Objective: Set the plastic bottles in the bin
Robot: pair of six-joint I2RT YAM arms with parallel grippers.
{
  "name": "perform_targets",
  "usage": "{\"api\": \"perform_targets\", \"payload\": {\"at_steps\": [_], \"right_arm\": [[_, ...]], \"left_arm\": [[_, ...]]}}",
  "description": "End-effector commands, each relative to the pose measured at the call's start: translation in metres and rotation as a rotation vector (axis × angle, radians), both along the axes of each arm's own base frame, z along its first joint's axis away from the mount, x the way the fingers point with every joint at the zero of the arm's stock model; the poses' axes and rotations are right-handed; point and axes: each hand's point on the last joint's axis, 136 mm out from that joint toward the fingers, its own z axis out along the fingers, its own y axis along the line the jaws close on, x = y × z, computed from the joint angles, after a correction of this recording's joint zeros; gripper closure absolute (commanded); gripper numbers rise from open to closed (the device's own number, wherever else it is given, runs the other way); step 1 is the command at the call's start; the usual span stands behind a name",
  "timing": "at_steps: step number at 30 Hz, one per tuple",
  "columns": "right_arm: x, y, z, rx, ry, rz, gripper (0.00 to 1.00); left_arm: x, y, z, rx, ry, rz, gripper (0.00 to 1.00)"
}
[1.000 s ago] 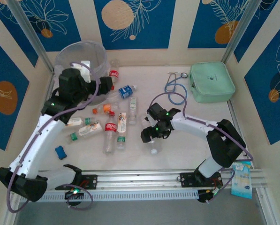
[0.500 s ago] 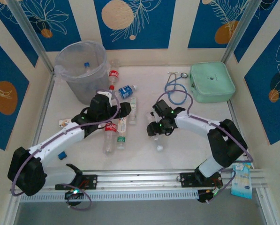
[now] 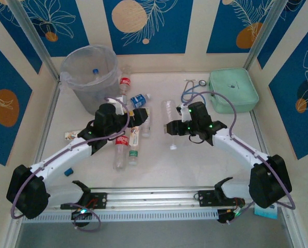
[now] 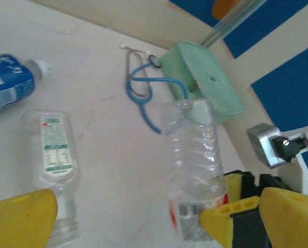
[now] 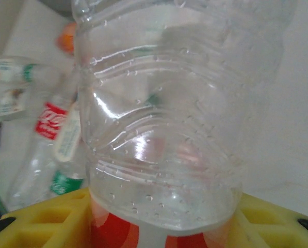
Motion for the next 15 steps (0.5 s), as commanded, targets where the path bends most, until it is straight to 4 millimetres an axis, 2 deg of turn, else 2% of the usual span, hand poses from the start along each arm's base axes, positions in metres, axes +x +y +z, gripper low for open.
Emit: {"api": "perform_targets", "payload": {"at_steps": [1,5,9,12,15], "right_arm": [[-0.010,0.035,0.041,0.148,-0.140,0.163,0.49],[-0.025,0.051,0.055,0.168,-0.201,0.251,0.49],[-0.033,0.063,0.057,0.176,-0.190,0.312,0.49],[-0.037,0.070,0.057,0.163,-0.209,0.338,0.49],[-0.039,0.075,0.054,0.144,-0.205,0.348,0.49]], "left_arm": [[-0.007,-0.013,0.026,-0.081,-0.057,-0.071,0.00],[-0.005,-0.015,0.026,-0.078,-0.046,-0.069,0.00],[-0.005,-0.026,0.032,-0.152,-0.054,-0.114,0.00],[-0.001,-0.033,0.027,-0.140,-0.030,-0.135,0.01],[0.001,-0.038,0.029,-0.198,-0.037,-0.148,0.11]]}}
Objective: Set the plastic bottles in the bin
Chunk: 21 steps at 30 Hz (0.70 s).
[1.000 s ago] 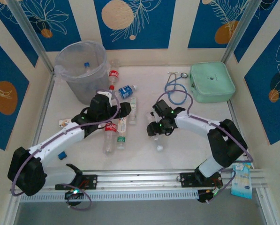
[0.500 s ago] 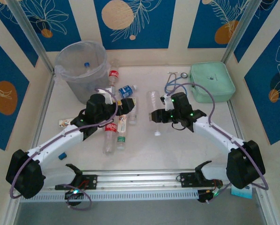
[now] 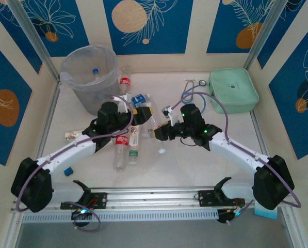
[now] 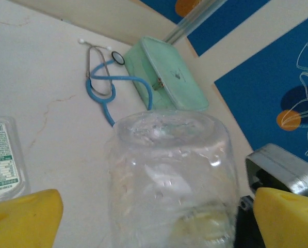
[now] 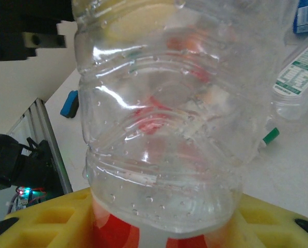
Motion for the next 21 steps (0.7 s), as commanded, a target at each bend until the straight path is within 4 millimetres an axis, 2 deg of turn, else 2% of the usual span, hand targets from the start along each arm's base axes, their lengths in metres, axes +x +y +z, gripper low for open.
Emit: {"api": "perform_targets", "payload": {"at_steps": [1,4,8,11,14,18,20,21], "right_arm": [[-0.001,0.011,0.016,0.013,-0.053,0.049,0.49],[-0.003,0.015,0.020,0.024,-0.068,0.061,0.49],[0.000,0.015,0.018,0.002,-0.071,0.060,0.49],[-0.001,0.014,0.016,-0.001,-0.066,0.058,0.47],[-0.001,0.013,0.018,-0.003,-0.068,0.052,0.36],[0.005,0.004,0.022,-0.028,-0.081,0.024,0.16],[0.011,-0.006,0.026,-0.027,-0.084,-0.008,0.01],[0.014,-0.013,0.028,-0.025,-0.086,-0.033,0.01]], "left_arm": [[-0.001,-0.014,0.025,-0.104,-0.043,-0.052,0.13],[0.001,-0.014,0.020,-0.085,-0.023,-0.046,0.14],[0.004,-0.012,0.019,-0.067,-0.030,-0.027,0.34],[0.005,-0.011,0.019,-0.049,-0.031,-0.025,0.43],[0.004,-0.010,0.023,-0.043,-0.039,-0.022,0.47],[0.007,0.001,0.035,0.012,-0.073,0.009,0.49],[0.010,0.008,0.046,0.045,-0.104,0.025,0.51],[0.012,0.012,0.055,0.061,-0.126,0.036,0.51]]}}
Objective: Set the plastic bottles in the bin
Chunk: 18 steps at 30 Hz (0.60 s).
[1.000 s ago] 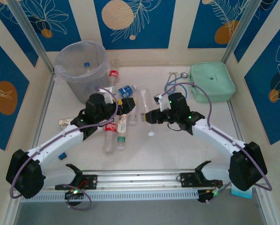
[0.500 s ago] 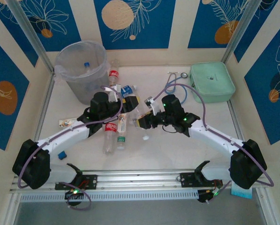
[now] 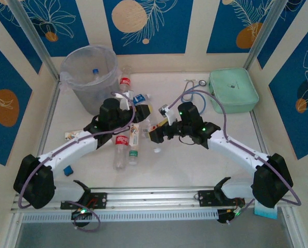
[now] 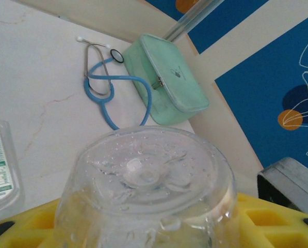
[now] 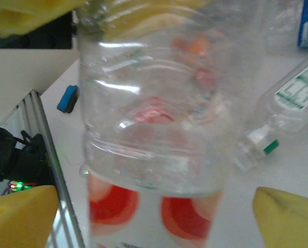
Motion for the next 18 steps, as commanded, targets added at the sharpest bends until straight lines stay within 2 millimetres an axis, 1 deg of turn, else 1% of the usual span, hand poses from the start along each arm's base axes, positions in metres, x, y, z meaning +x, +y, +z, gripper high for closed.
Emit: {"api": "perform_targets", "payload": {"at_steps": [1,3,5,7,9,11,13,16,18], "right_arm": [[0.011,-0.021,0.021,0.012,-0.036,-0.073,0.01],[0.017,-0.037,0.025,0.024,-0.028,-0.136,0.01],[0.022,-0.052,0.024,0.027,-0.005,-0.196,0.01],[0.025,-0.064,0.018,0.009,0.025,-0.249,0.01],[0.025,-0.072,0.012,-0.004,0.052,-0.285,0.01],[0.026,-0.077,0.006,-0.015,0.083,-0.317,0.01],[0.025,-0.078,0.003,-0.020,0.107,-0.331,0.01],[0.024,-0.079,0.002,-0.023,0.125,-0.334,0.01],[0.024,-0.079,0.004,-0.027,0.123,-0.333,0.01]], "left_arm": [[0.006,0.019,0.053,0.042,-0.138,0.044,0.53],[0.013,0.031,0.073,0.055,-0.177,0.083,0.56],[0.020,0.044,0.099,0.051,-0.221,0.118,0.59],[0.027,0.058,0.133,0.040,-0.294,0.153,0.63],[0.033,0.074,0.167,0.034,-0.366,0.198,0.66],[0.042,0.097,0.197,0.040,-0.426,0.274,0.70],[0.054,0.126,0.226,0.040,-0.485,0.377,0.78],[0.071,0.169,0.259,0.041,-0.540,0.523,0.85],[0.082,0.194,0.276,0.058,-0.572,0.610,0.89]]}}
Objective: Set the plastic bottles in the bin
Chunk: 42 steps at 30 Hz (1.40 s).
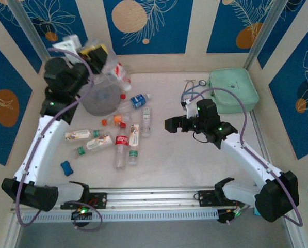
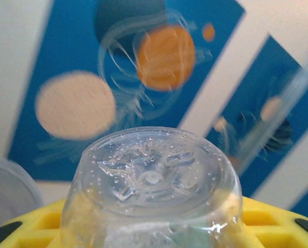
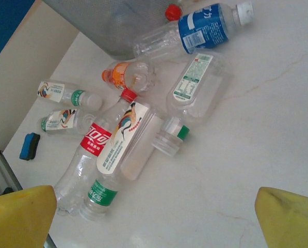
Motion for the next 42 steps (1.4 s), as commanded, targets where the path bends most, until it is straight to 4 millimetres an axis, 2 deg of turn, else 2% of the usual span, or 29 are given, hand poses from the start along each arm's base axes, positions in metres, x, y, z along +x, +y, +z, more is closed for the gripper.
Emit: {"api": "perform_targets", "payload": {"at_steps": [1,3,6,8,12,16,20,25,31,37,38,40,41,42], "right_arm": [[-0.002,-0.004,-0.004,-0.012,0.039,-0.022,0.01],[-0.001,-0.006,-0.002,-0.021,0.036,-0.027,0.01],[-0.003,-0.009,-0.002,-0.031,0.037,-0.033,0.01],[-0.006,-0.010,-0.003,-0.031,0.042,-0.031,0.01],[-0.015,-0.015,-0.004,-0.032,0.047,-0.040,0.01],[-0.020,-0.022,-0.005,-0.050,0.043,-0.060,0.01],[-0.021,-0.027,-0.008,-0.066,0.048,-0.073,0.01],[-0.019,-0.029,-0.011,-0.075,0.065,-0.091,0.01],[-0.013,-0.035,-0.015,-0.086,0.097,-0.127,0.01],[-0.008,-0.037,-0.021,-0.072,0.137,-0.152,0.01],[-0.008,-0.038,-0.021,-0.071,0.141,-0.155,0.00],[-0.008,-0.039,-0.023,-0.072,0.152,-0.161,0.01],[-0.008,-0.040,-0.024,-0.072,0.157,-0.164,0.01],[-0.008,-0.041,-0.024,-0.072,0.161,-0.168,0.00]], "left_arm": [[0.022,0.044,0.023,0.024,-0.048,0.177,0.92],[0.035,0.065,0.032,0.032,-0.065,0.254,0.99],[0.060,0.090,0.032,0.050,-0.069,0.341,1.00],[0.078,0.103,0.026,0.072,-0.048,0.383,1.00],[0.119,0.117,0.001,0.131,0.026,0.418,1.00],[0.152,0.119,-0.030,0.206,0.111,0.420,1.00],[0.180,0.115,-0.071,0.268,0.215,0.387,1.00],[0.205,0.108,-0.143,0.346,0.379,0.318,1.00],[0.215,0.094,-0.218,0.409,0.543,0.210,1.00],[0.215,0.075,-0.280,0.501,0.666,0.108,0.99],[0.215,0.074,-0.286,0.507,0.677,0.102,0.94],[0.215,0.073,-0.295,0.506,0.695,0.095,0.76],[0.215,0.073,-0.296,0.502,0.695,0.096,0.66],[0.215,0.073,-0.296,0.496,0.689,0.099,0.52]]}}
